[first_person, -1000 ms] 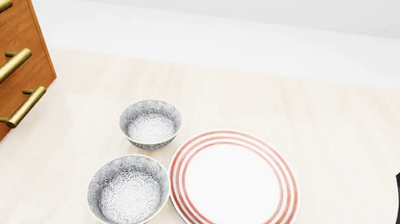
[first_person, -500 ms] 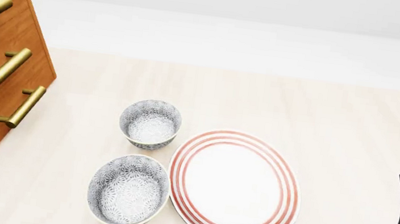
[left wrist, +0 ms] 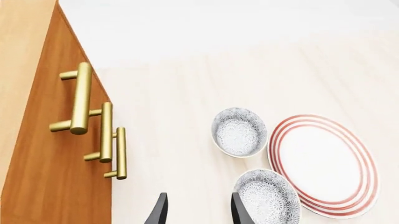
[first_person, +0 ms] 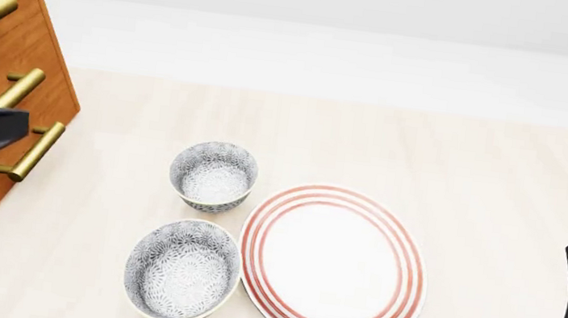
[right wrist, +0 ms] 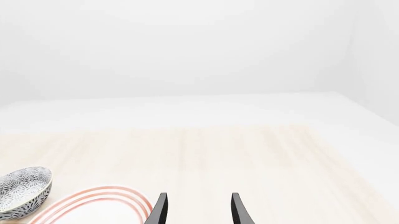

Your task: Stack the bowl in the middle on the bowl at the back.

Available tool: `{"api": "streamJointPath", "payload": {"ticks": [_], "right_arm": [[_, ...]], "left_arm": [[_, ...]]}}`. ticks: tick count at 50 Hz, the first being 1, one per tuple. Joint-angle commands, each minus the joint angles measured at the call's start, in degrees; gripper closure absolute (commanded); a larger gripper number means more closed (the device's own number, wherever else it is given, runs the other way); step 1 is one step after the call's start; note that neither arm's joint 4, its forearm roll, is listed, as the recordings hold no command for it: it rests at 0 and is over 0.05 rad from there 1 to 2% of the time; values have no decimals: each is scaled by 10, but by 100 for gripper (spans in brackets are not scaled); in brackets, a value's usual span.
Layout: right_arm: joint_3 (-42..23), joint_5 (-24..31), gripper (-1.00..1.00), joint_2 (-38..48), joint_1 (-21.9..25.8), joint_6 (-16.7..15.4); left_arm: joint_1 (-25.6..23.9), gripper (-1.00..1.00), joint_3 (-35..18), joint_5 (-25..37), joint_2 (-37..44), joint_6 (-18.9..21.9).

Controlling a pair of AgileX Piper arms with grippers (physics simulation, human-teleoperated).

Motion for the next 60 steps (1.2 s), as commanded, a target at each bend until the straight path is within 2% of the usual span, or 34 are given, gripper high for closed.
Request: {"api": "streamJointPath", "payload": {"ticks": [1,8,17,24,35,46,60], "right_arm": [[0,2,-100,-2,2,1],[0,9,-100,-9,1,1],[0,15,-100,-15,1,2],[0,14,-100,-14,3,-1],[0,11,-100,-11,2,-5],[0,-2,-100,2,3,-5],[0,-2,-100,2,4,-7]], "left_arm": [[-24,-100,-27,32,73,7],[-46,-100,-7,27,97,-14],[-44,-100,26,4,104,-26],[-52,-100,55,-29,117,-88],[-72,-100,105,-89,130,-147],[-83,-100,163,-140,140,-156],[-76,-100,207,-213,181,-167]]}}
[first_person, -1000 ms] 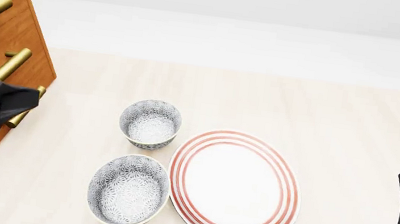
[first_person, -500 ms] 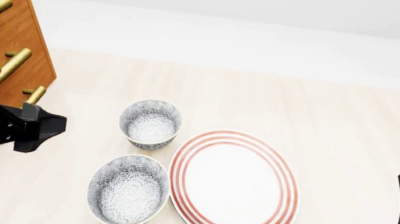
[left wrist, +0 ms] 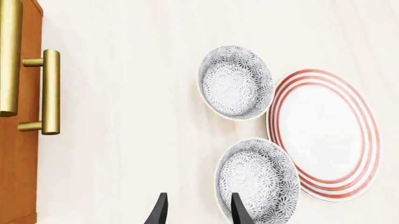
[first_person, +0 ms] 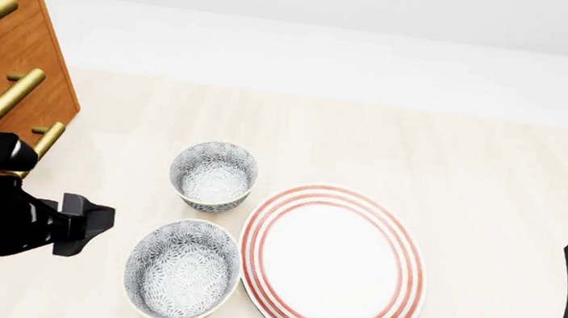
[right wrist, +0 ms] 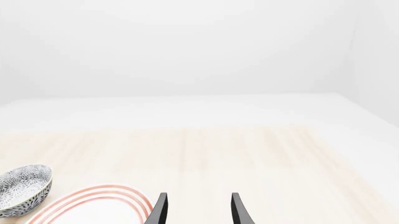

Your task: Stack the bowl in the middle on the bowl at the back.

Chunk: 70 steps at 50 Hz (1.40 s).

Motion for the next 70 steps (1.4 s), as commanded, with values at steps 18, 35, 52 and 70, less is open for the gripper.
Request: {"api": "streamJointPath", "payload": {"ticks": [18,35,52,70], "right_arm": [[0,-5,-100,5,3,-4],[0,10,-100,-9,2,-4],[0,7,-100,-6,3,-3],[0,6,-100,-5,5,-3]], "left_arm": [[-31,-100,72,-149,90,-50],[-64,-100,83,-210,142,-71],[-78,-100,104,-299,223,-79],[-107,-100,125,-399,316,-99]]}}
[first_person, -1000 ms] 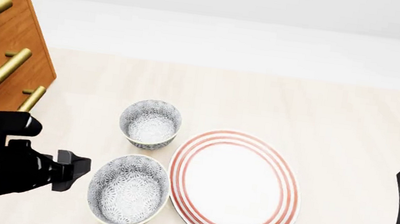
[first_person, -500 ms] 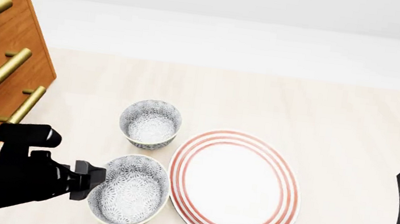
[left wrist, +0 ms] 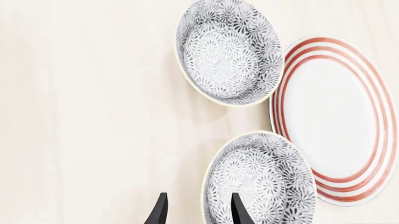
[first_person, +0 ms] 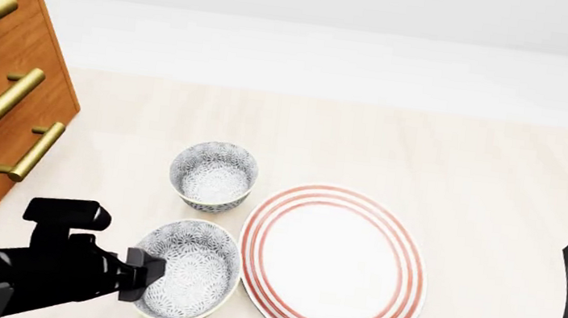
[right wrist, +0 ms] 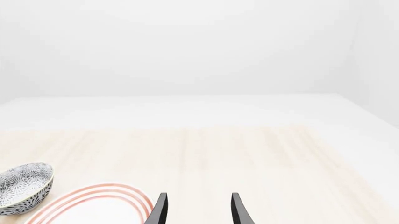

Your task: Stack the bowl in the middle on the bowl at the back.

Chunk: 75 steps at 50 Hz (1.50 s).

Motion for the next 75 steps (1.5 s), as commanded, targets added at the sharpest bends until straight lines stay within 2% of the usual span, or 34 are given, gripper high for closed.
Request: {"api": "streamJointPath", "payload": {"ticks": [1,4,5,17,25,28,29,31,32,33,38,43,55,75], "right_arm": [[0,-1,-100,2,1,0],[0,-2,-100,3,1,0],[0,-2,-100,3,2,0],[0,-1,-100,2,3,-1],[1,-4,-100,6,5,-3],[1,-4,-100,6,6,-4],[1,-3,-100,5,7,-5],[1,-4,-100,6,7,-5],[1,-5,-100,7,8,-6],[1,-5,-100,8,8,-6],[1,-8,-100,11,11,-8],[1,-16,-100,19,13,-9],[1,-23,-100,26,13,-10],[1,-9,-100,12,16,-9]], "left_arm": [[-18,-100,11,-52,46,-12],[-18,-100,12,-53,43,-10],[-20,100,12,-54,43,-12],[-4,100,11,-36,21,-2],[7,100,0,22,-39,-1],[10,100,-13,78,-90,3],[15,100,-27,123,-128,8],[17,100,-33,143,-145,10],[21,100,-45,184,-179,15],[21,100,-45,186,-181,15],[24,100,-76,274,-248,25],[8,100,-106,347,-297,8],[-25,100,-161,441,-344,3],[-63,100,-263,640,-430,38]]}}
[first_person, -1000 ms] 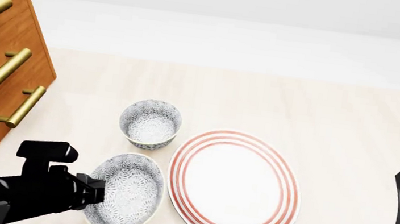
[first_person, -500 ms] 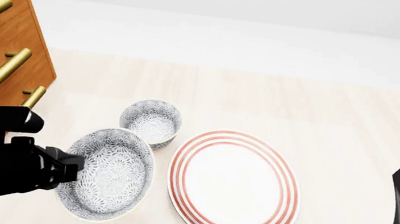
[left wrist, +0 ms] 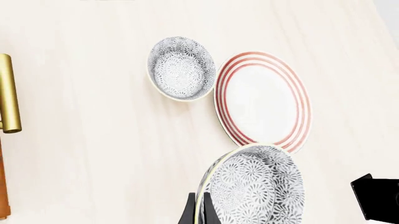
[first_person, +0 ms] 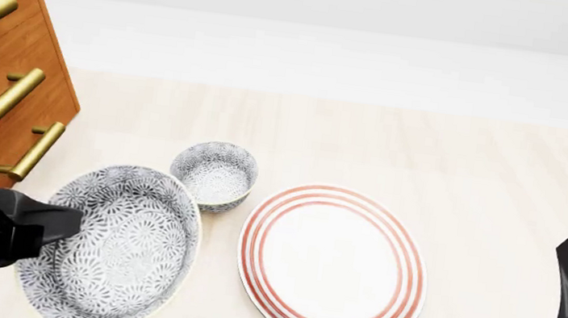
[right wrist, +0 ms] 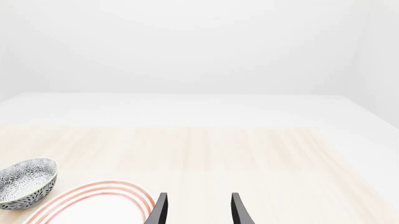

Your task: Stack the bowl in the middle on the bowl at the back.

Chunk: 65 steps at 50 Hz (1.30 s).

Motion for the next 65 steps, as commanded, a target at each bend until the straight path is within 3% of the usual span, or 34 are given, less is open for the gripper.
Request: {"api": "streamJointPath", "payload": {"ticks": [1,25,39,56,65], "right_arm": [[0,6,-100,-6,2,0],[0,8,-100,-9,5,2],[-1,6,-100,-7,6,3],[-1,12,-100,-13,6,4],[-1,5,-100,-6,7,4]], "left_arm": [[-21,100,-52,104,-51,16],[-85,100,-39,194,-115,37],[-110,100,19,197,-145,44],[-142,100,69,159,-138,42],[-176,100,100,100,-104,31]]}}
